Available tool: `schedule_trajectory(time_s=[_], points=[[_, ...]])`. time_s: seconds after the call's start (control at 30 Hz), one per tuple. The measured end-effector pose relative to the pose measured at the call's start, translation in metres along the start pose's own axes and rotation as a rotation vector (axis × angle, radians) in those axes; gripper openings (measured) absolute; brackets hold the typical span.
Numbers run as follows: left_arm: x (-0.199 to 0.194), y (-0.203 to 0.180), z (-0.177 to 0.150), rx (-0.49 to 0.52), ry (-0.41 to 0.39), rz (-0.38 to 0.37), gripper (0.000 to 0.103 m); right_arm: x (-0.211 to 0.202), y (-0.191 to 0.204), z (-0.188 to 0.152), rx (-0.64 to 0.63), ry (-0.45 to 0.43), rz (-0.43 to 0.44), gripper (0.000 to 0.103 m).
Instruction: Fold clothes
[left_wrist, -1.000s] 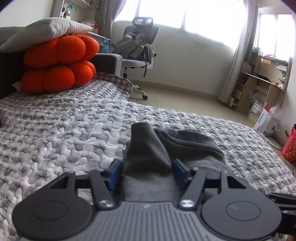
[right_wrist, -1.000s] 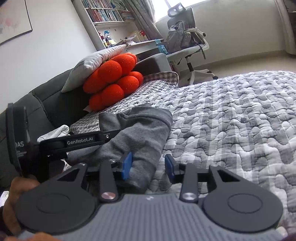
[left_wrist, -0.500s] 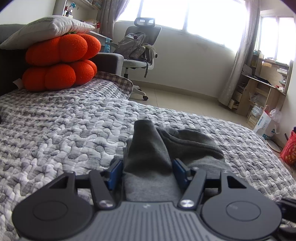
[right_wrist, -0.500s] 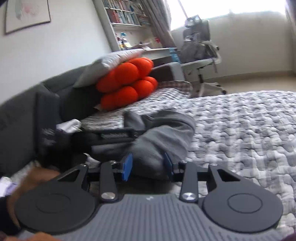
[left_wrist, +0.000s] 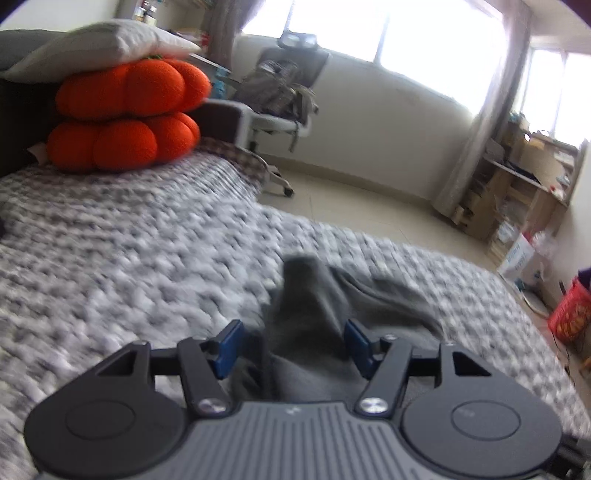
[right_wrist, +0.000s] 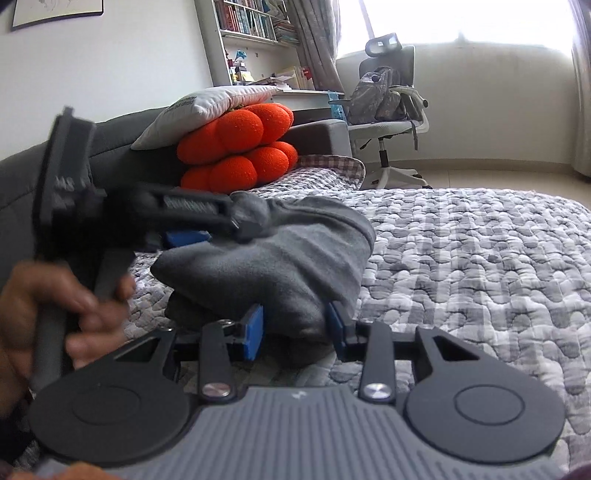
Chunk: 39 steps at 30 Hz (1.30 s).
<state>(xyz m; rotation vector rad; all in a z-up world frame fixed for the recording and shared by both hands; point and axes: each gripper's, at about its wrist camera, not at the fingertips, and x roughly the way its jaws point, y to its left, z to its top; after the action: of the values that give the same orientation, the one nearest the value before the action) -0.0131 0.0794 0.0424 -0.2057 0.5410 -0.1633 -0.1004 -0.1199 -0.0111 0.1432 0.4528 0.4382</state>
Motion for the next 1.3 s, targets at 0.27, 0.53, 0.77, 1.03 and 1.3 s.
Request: schedule_trajectory(time_s=[0.27, 0.53, 0.77, 1.03, 1.3], points=[[0.002, -0.025, 0.002, 0.091, -0.005, -0.065, 0.06, -0.011, -0.006, -0.004, 0.033, -0.036, 0.054, 0.049], [0.015, -0.012, -0.023, 0.042, 0.022, -0.06, 0.063, -0.021, -0.025, -0.005, 0.165, -0.052, 0.131, 0.049], [0.011, 0.0, -0.03, -0.009, 0.03, -0.066, 0.065, -0.026, -0.049, -0.003, 0.379, -0.063, 0.246, 0.058], [0.001, 0.004, -0.042, -0.067, 0.011, -0.066, 0.065, -0.023, -0.04, 0.004, 0.386, -0.027, 0.194, 0.061], [-0.002, 0.005, -0.044, -0.057, 0.004, -0.064, 0.065, -0.023, -0.051, 0.006, 0.501, -0.002, 0.219, 0.07]])
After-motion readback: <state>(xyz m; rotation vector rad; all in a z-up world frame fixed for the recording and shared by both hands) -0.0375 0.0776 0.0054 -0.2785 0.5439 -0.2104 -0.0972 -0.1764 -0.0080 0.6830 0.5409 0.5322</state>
